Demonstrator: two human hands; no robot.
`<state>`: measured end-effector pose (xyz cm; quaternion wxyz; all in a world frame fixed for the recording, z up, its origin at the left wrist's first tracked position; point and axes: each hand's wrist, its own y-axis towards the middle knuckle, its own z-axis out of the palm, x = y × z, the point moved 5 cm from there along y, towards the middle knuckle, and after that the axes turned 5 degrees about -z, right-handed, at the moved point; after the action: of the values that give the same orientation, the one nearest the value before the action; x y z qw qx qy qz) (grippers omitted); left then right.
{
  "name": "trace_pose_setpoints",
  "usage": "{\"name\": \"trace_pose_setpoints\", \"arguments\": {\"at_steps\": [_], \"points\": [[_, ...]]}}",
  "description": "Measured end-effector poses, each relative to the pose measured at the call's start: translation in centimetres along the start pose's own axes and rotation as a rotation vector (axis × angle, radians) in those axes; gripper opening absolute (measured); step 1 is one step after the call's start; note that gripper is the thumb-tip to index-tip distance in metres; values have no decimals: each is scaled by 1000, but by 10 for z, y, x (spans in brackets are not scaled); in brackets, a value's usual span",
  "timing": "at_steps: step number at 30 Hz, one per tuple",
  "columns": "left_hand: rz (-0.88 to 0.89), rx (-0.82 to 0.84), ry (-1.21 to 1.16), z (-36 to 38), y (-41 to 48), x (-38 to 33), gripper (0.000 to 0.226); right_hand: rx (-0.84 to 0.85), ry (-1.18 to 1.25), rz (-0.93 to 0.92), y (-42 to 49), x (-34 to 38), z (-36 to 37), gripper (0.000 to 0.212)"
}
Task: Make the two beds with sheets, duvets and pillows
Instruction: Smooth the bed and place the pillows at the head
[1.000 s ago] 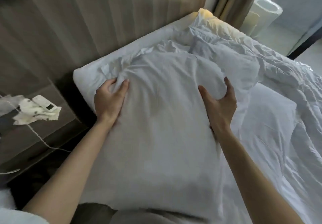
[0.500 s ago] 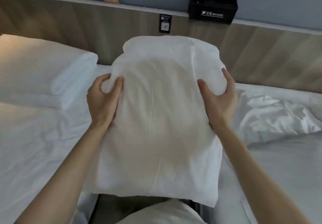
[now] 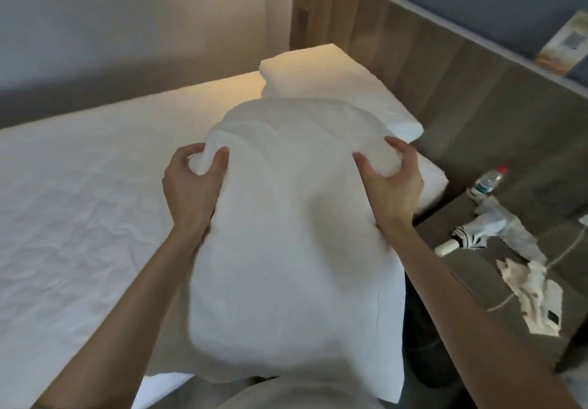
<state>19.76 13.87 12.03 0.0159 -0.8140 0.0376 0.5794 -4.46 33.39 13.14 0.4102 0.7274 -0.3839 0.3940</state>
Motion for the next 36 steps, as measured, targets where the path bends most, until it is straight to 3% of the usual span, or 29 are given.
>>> {"name": "trace_pose_setpoints", "arguments": {"at_steps": [4,6,9,11,14,20,28,33,36], "points": [[-77,-125,92,-17,48,26,35,231,10,-94,53,-4,96,46],[-200,2,292,-11,83,57,42,403,-74,-89,80,-24,146,48],[-500,325,841,-10,114,133,53,825,-477,-3,99,-79,216,50],[-618,415,1052,-16,114,166,57,956,-605,-30,103,-96,245,44],[-607,389,1011,-9,102,175,59,1014,-569,-91,97,-96,272,43],[-381,235,916,19,125,178,59,1126,-556,-225,79,-90,323,51],[-190,138,835,91,192,190,60,1006,-479,-444,55,-99,383,55],[-61,69,855,145,210,231,58,892,-568,-630,41,-144,420,53],[1,68,879,175,203,280,59,947,-726,-540,27,-209,441,53]]}}
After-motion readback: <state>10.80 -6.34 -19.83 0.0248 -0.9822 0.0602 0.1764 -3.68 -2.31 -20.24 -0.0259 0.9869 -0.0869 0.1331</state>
